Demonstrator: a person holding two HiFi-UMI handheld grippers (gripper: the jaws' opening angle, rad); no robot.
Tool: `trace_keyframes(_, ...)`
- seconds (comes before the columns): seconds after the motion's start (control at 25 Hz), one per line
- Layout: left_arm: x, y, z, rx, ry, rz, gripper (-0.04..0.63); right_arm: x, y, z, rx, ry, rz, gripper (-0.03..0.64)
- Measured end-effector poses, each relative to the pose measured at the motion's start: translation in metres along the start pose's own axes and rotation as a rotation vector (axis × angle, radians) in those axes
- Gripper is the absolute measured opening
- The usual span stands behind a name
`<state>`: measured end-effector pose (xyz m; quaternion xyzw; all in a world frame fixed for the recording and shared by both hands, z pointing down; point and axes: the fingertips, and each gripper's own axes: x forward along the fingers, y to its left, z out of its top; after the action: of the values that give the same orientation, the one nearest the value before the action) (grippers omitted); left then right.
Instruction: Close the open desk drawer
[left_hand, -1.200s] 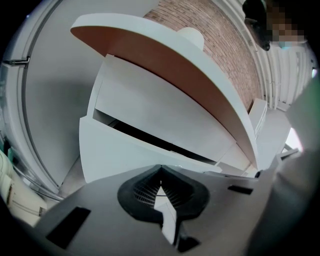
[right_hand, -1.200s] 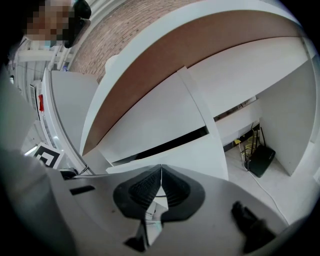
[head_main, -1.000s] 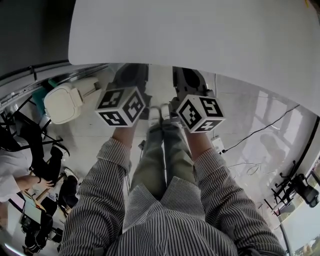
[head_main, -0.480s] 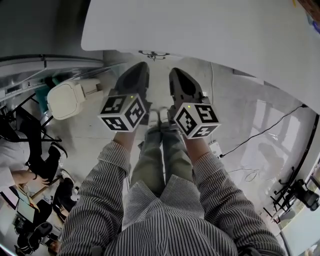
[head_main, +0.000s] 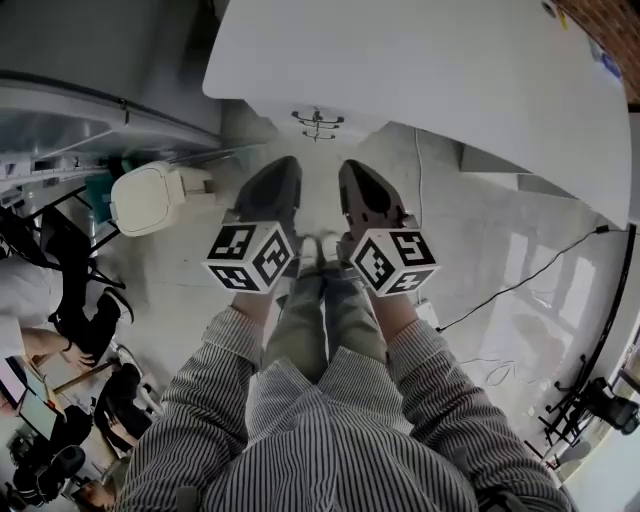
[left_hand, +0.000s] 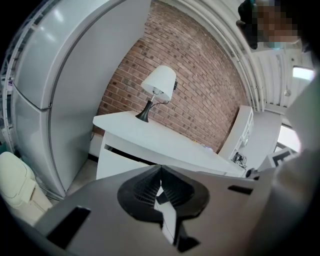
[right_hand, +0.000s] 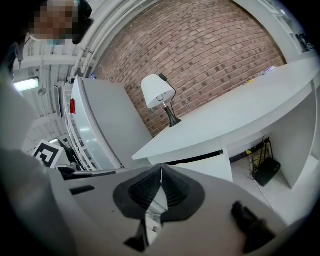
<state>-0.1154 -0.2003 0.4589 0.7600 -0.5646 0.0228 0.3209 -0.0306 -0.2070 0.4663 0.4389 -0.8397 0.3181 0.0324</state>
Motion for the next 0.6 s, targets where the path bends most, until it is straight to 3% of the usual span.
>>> trace_keyframes(0.32,-0.039,-0.036,0.047,0.02,-0.071,-0.04,0.012,-0.034,0.046,0.041,-0.058,-0.024,0.044,0.017)
trace_keyframes(0.6,-0.063,-0.064,0.066,0.052,-0.062,-0.078,0.012,-0.058,0.074,0.064,-0.088,-0.029,0.052,0.017)
